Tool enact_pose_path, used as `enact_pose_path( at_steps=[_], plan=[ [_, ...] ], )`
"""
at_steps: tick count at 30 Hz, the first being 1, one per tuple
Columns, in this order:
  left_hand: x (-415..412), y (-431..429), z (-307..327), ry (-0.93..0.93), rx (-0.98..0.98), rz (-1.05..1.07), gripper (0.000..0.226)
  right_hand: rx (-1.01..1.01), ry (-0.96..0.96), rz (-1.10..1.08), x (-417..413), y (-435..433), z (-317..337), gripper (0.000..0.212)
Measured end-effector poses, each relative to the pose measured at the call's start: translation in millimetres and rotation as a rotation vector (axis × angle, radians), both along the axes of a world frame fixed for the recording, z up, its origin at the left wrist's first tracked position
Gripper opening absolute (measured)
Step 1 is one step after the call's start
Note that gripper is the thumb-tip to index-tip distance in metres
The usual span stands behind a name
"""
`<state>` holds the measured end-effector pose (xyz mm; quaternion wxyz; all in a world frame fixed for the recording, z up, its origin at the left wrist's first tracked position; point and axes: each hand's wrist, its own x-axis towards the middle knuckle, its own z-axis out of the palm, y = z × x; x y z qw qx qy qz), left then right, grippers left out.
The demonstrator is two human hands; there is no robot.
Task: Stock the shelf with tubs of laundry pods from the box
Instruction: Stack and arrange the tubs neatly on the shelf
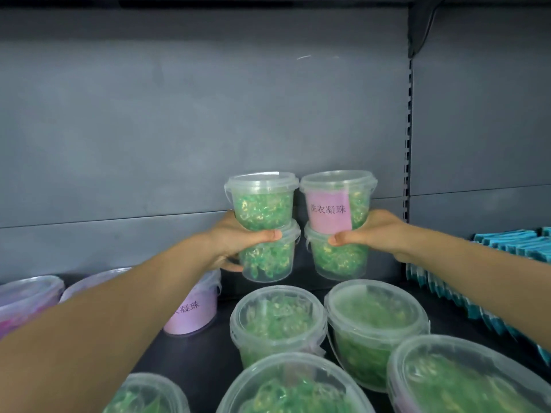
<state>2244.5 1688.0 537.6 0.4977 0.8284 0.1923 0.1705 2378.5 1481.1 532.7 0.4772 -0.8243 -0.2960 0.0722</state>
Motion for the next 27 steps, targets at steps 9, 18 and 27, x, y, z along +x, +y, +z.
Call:
enact_pose_path(
  at_steps=[9,18,27],
  plan=[
    [-1.1,10.0,-42.1,0.147,0.049,-0.047,0.042,-0.152,0.068,0.034,8.1,3.5,-38.9,0.064],
    [-4.0,13.9,-45.3,0.296,-0.020,-0.086,0.042,-0.152,0.126,0.027,4.2,-2.6,-39.1,0.059],
    [-34.7,6.9,-26.8,0.379,0.189,-0.043,0.053,-0.282,-0.015,-0.064,-34.9,-25.5,-10.1,0.022]
  ],
)
